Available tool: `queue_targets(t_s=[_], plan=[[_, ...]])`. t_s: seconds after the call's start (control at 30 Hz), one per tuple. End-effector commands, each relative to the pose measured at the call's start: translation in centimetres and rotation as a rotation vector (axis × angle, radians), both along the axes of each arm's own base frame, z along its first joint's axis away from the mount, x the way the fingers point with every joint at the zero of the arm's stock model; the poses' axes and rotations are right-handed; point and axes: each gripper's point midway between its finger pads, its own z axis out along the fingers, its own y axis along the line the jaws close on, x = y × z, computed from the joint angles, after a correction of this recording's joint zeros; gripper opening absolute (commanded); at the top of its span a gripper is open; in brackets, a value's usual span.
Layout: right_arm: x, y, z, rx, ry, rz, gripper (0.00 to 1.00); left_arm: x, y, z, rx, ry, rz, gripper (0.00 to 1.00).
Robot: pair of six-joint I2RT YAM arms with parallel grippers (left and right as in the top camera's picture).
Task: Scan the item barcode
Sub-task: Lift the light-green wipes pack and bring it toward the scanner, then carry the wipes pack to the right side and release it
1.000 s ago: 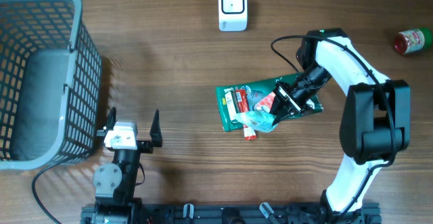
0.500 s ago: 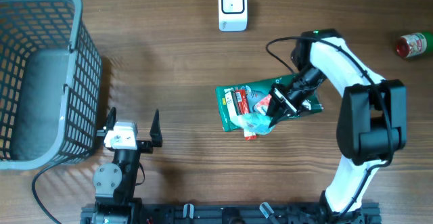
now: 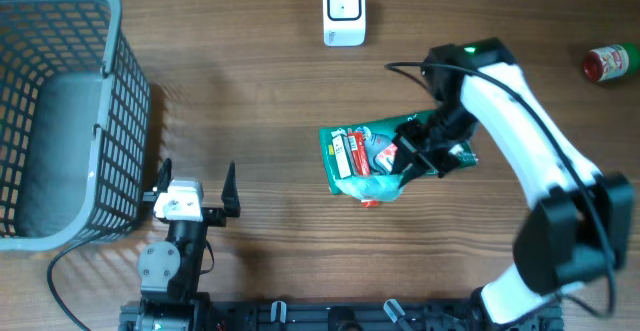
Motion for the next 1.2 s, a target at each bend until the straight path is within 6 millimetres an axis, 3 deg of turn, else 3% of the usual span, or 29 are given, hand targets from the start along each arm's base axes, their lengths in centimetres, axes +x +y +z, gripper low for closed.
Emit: queue_targets(t_s=[0.0, 0.07, 0.2, 0.33, 0.4, 0.5, 0.6, 0.73, 0.83, 0.93, 1.1, 1.17], plan=[[0.5, -4.4, 2.3, -0.307, -0.159, -0.176, 0.04, 0.0, -0.2, -0.1, -0.007, 0.0, -0.011, 1.0], [2.1, -5.7, 2.9, -0.378, -0.275, -0.259, 0.04, 0.0, -0.2, -0.1, -0.007, 0.0, -0.011, 1.0], [9.3, -6.5, 4.0, -0.404, -0.633, -0.266, 0.05, 0.0, -0.2, -0.1, -0.007, 0.0, -0.011, 1.0], [19.0, -5.7, 5.0, -0.394, -0.975, -0.283, 0.05, 0.0, -0.2, -0.1, -0.007, 0.0, -0.011, 1.0], [22.1, -4.6, 4.6, -0.359, -1.058, -0.265, 0.05, 0.0, -0.2, -0.1, -0.007, 0.0, -0.011, 1.0], [27.6, -0.3, 3.9, -0.219, -1.265, -0.11, 0.05, 0.0, -0.2, -0.1, -0.007, 0.0, -0.011, 1.0], [31.3, 3.0, 3.3, -0.164, -1.436, -0.023, 0.05, 0.0, -0.2, -0.1, -0.007, 0.0, -0.011, 1.0], [34.1, 5.3, 1.7, -0.206, -1.555, -0.049, 0.05, 0.0, -0.2, -0.1, -0.007, 0.0, -0.011, 1.0], [35.2, 5.2, 0.4, -0.29, -1.593, -0.076, 0.05, 0.0, -0.2, -0.1, -0.007, 0.0, -0.011, 1.0], [35.7, 4.6, 0.6, -0.33, -1.618, -0.098, 0.05, 0.0, -0.2, -0.1, -0.007, 0.0, -0.011, 1.0], [35.8, 3.4, 0.0, -0.382, -1.594, -0.095, 0.05, 0.0, -0.2, -0.1, -0.007, 0.0, -0.011, 1.0], [35.6, 3.6, -0.1, -0.392, -1.605, -0.019, 0.05, 0.0, -0.2, -0.1, -0.007, 0.0, -0.011, 1.0]])
